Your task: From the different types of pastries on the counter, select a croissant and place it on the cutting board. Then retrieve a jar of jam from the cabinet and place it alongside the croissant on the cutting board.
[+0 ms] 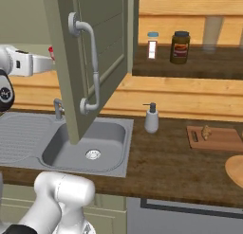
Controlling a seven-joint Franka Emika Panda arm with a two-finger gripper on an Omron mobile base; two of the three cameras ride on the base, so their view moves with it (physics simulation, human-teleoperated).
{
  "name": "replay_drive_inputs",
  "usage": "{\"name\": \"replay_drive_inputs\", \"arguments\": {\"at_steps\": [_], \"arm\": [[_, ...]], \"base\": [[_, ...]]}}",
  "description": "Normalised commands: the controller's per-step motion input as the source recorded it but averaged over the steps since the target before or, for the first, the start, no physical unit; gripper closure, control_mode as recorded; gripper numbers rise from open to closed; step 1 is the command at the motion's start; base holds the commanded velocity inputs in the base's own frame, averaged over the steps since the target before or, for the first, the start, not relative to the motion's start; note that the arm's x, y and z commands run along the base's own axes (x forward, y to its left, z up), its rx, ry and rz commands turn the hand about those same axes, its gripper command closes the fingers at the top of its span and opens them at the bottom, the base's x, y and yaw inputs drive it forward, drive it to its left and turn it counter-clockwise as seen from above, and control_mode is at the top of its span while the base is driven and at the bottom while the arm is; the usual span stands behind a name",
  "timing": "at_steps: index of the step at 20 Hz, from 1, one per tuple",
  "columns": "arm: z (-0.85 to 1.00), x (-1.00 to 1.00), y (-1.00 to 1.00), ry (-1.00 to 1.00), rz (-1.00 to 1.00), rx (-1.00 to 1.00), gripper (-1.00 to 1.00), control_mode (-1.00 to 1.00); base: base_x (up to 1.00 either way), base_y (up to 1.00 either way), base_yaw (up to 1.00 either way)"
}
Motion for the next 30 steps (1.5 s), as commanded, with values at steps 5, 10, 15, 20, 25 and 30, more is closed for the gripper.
{"name": "replay_drive_inputs", "arguments": {"at_steps": [5, 10, 15, 20, 25, 30], "arm": [[0.0, 0.08, 0.25, -0.07, 0.03, 0.21, -1.0, -1.0], [0.0, 0.0, 0.06, 0.0, 0.01, 0.0, -1.0, -1.0], [-0.11, 0.21, 0.0, 0.0, 0.0, 0.0, -1.0, -1.0], [-0.22, 0.24, 0.01, 0.0, 0.0, 0.0, -1.0, -1.0], [-0.21, 0.18, 0.09, 0.0, 0.01, 0.0, -1.0, -1.0], [-0.01, 0.29, 0.09, -0.01, 0.11, 0.01, -1.0, -1.0]], "base": [[0.0, 0.0, 0.0], [0.0, 0.0, 0.0], [0.0, 0.0, 0.0], [0.0, 0.0, 0.0], [0.0, 0.0, 0.0], [0.0, 0.0, 0.0]]}}
